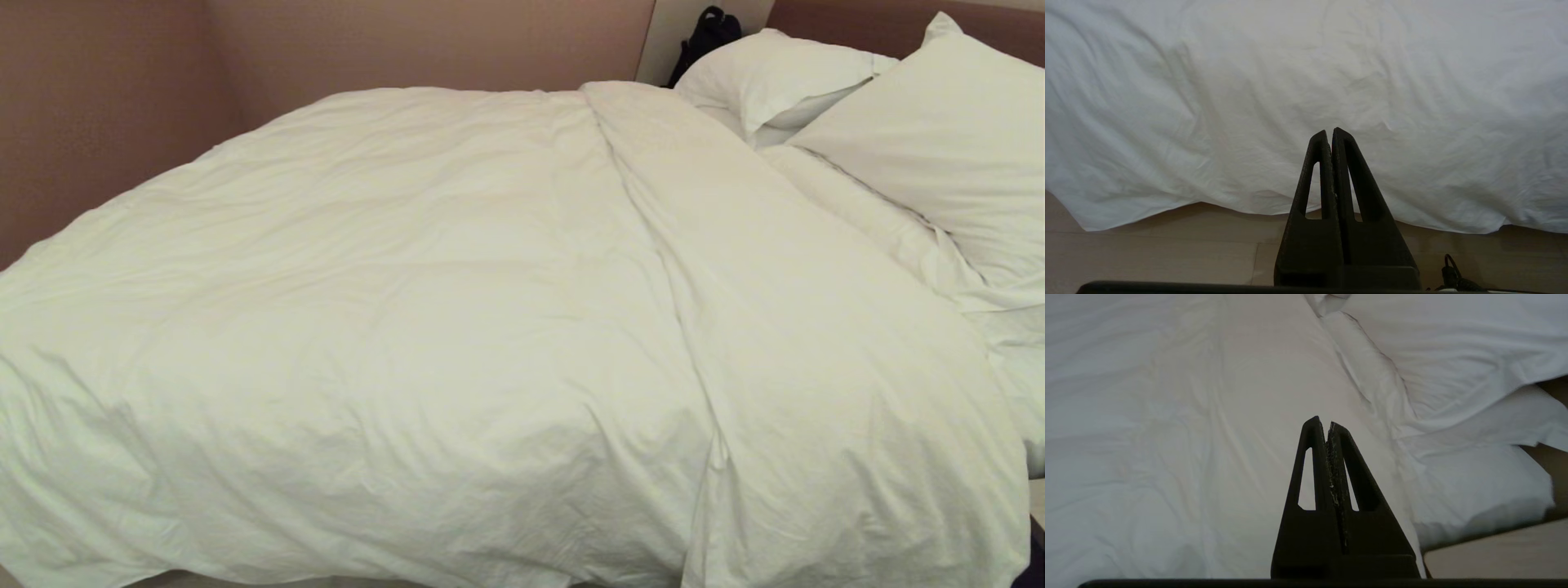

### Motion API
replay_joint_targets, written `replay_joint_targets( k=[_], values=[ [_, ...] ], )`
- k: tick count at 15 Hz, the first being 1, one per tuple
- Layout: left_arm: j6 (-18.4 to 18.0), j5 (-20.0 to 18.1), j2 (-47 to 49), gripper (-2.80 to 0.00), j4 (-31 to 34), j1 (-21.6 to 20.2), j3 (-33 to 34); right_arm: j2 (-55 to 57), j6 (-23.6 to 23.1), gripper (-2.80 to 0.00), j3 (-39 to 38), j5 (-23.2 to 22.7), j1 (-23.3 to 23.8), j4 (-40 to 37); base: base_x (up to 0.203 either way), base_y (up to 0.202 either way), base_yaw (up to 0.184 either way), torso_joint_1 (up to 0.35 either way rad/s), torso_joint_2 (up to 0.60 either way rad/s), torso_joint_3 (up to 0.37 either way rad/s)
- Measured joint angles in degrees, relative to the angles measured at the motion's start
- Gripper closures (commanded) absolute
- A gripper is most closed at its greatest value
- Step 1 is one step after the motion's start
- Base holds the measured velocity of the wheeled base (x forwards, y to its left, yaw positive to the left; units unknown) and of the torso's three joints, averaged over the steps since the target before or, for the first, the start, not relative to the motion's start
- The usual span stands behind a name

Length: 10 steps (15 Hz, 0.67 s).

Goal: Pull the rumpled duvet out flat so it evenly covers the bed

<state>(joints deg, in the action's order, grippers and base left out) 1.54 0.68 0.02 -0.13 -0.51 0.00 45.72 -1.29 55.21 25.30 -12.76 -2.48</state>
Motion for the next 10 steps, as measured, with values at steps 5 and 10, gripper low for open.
replay_joint_targets(
  k=[5, 10],
  values=[
    [0.0, 0.0, 0.0, 0.0, 0.0, 0.0, 0.0, -3.2, -0.1, 0.0, -1.8, 6.8, 0.1, -1.2, 0.0, 0.0, 0.0, 0.0, 0.0, 0.0],
    [0.0, 0.0, 0.0, 0.0, 0.0, 0.0, 0.0, -7.4, -0.4, 0.0, -5.2, 14.7, 0.7, -1.3, 0.0, 0.0, 0.0, 0.0, 0.0, 0.0]
  ],
)
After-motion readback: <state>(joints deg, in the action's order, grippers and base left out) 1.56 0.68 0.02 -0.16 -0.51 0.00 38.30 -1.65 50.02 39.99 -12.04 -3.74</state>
